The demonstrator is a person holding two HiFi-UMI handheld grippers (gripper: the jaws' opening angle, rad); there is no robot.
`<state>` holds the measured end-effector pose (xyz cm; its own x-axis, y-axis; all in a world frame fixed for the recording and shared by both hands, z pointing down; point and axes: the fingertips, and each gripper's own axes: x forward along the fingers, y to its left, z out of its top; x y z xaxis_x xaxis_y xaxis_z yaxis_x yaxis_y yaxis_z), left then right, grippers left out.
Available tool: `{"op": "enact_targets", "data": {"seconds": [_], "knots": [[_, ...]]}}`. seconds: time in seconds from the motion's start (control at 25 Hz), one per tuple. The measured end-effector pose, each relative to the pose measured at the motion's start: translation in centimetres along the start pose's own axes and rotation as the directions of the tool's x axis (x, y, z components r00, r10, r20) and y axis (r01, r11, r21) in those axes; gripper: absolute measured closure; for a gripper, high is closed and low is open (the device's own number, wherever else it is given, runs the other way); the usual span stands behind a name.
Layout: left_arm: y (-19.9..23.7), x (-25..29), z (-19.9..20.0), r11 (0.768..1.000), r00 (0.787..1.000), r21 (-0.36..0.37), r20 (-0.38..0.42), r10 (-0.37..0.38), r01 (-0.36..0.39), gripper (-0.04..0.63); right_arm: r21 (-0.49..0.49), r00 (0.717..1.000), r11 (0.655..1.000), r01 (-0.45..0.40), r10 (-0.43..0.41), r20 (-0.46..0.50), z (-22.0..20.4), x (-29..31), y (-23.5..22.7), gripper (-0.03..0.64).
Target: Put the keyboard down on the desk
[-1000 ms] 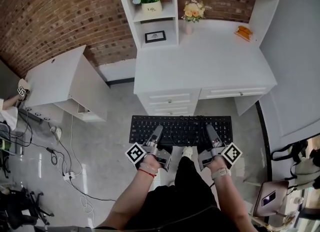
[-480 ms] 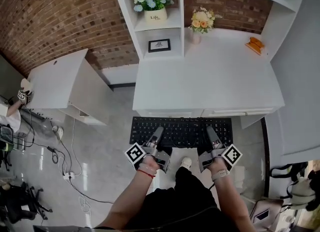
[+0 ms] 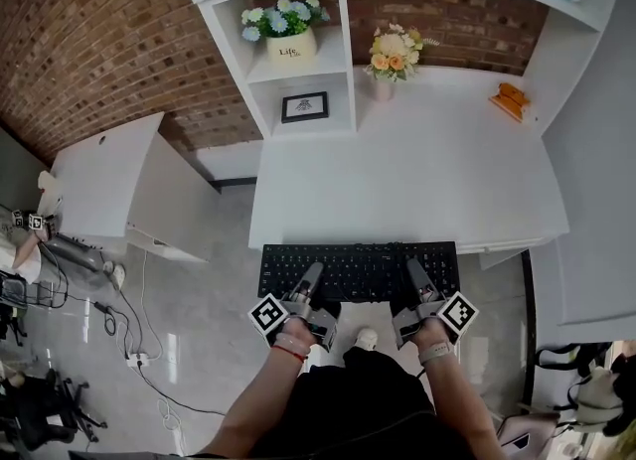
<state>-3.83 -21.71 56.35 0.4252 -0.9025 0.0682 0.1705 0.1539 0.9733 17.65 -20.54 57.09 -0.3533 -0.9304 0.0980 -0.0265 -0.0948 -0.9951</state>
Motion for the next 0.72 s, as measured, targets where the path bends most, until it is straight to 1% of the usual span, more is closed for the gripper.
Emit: {"op": "enact_targets", "data": {"seconds": [0.16, 0.28, 0.52, 0.6, 0.72], "knots": [[0.0, 2.2, 0.0, 1.000, 1.000, 0.005, -0.008, -0.005, 0.005, 0.525, 0.005, 1.000, 1.000, -0.005, 0.005, 0.002, 1.5, 1.4, 0.1, 0.532], [0.1, 3.3, 0.0, 1.000, 1.000, 0.003, -0.024, 0.005, -0.005, 0.524, 0.003, 1.000, 1.000, 0.001, -0.001, 0.006, 2.3, 2.0, -0.1, 0.531], [0.3, 4.8, 0.0, 1.000, 0.998, 0.016, -0.064, 0.028, -0.027, 0.523, 0.024, 1.000, 1.000, 0.007, -0.007, 0.020, 3.1, 2.8, -0.4, 0.531], [0.3, 5.4, 0.2, 0.999, 0.997, 0.022, -0.069, 0.034, -0.033, 0.525, 0.030, 1.000, 0.999, 0.012, -0.012, 0.020, 3.4, 3.3, -0.6, 0.531], [0.5, 5.7, 0.4, 0.999, 0.997, 0.011, -0.065, 0.042, -0.042, 0.523, 0.038, 1.000, 0.999, 0.021, -0.022, 0.016, 3.5, 3.8, -0.8, 0.532]]}}
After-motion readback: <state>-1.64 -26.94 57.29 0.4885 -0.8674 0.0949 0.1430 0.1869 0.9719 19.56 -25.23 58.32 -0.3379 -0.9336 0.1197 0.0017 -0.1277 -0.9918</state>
